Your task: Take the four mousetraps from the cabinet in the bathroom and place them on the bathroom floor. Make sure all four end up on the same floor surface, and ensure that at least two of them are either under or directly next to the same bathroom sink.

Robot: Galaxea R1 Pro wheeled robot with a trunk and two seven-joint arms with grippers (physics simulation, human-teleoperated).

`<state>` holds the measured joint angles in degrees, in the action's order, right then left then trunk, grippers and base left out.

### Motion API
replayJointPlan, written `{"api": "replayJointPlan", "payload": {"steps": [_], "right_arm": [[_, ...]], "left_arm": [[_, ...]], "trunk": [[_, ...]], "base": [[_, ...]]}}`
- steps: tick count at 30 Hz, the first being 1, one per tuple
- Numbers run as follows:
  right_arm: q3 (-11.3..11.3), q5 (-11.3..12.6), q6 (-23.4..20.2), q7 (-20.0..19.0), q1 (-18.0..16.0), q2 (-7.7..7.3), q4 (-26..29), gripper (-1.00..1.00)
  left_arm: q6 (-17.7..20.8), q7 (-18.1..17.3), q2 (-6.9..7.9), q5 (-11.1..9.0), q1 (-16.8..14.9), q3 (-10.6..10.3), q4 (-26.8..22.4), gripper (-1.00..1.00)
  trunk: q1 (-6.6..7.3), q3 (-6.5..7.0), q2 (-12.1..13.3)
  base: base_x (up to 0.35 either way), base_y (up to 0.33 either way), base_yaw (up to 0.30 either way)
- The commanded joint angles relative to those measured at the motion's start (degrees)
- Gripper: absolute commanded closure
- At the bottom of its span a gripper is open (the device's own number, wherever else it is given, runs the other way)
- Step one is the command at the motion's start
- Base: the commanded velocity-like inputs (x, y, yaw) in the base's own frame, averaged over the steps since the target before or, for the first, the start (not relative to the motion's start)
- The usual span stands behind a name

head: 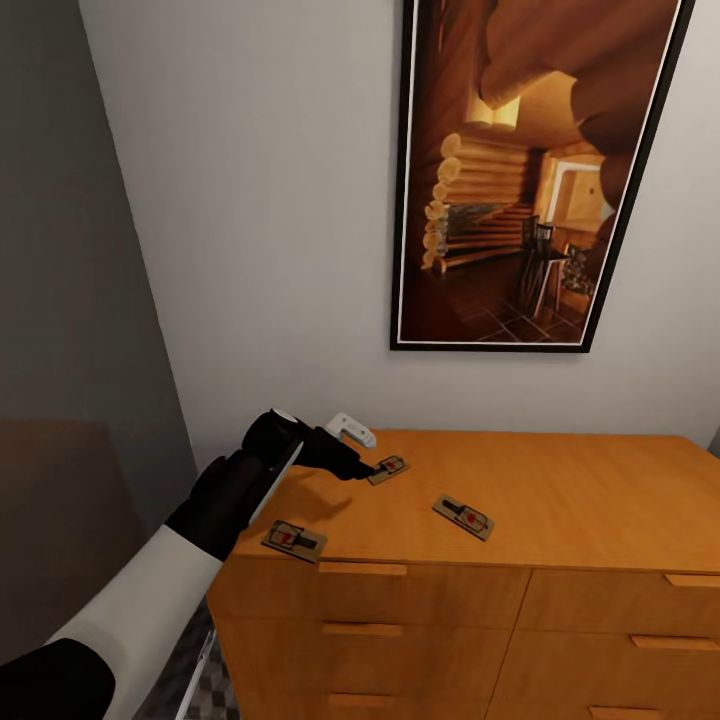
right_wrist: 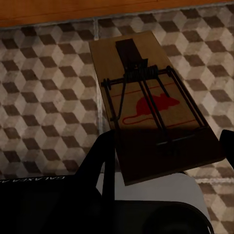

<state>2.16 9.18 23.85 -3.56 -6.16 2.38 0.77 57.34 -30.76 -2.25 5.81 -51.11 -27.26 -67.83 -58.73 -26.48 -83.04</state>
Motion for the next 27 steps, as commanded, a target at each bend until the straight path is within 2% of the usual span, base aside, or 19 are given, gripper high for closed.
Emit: {"api": "replayJointPlan", "payload": {"steps": [1,10,18,27], "right_arm": [[0.21,0.75,0.23,-0.47,0.04,0.0,-0.07,1.0],[0.21,0.75,0.23,-0.51,0.25,-0.02,-0.07,1.0],[0.21,0.75,0.23,-0.48,0.26,0.04,-0.07,1.0],[0.21,0.75,0.23,-0.42,0.27,0.16,-0.07,1.0]], "left_arm": [[0.14,-0.52,-0.1,0.6,-0.04,0.01,-0.03,-1.0],[0.14,-0.55,-0.59,0.6,-0.04,-0.11,-0.18,-1.0],[0.14,-3.19,-0.89,0.66,-0.04,-0.41,-0.29,-1.0],[0.12,-3.67,-0.93,0.65,-0.04,-0.43,-0.28,-1.0]], "trunk": [[0.0,-0.07,-0.04],[0.0,-0.43,-0.04],[0.0,-0.94,-0.04],[0.0,-1.35,-0.04]], "base": [[0.0,0.0,0.0],[0.0,0.0,0.0],[0.0,0.0,0.0],[0.0,0.0,0.0]]}}
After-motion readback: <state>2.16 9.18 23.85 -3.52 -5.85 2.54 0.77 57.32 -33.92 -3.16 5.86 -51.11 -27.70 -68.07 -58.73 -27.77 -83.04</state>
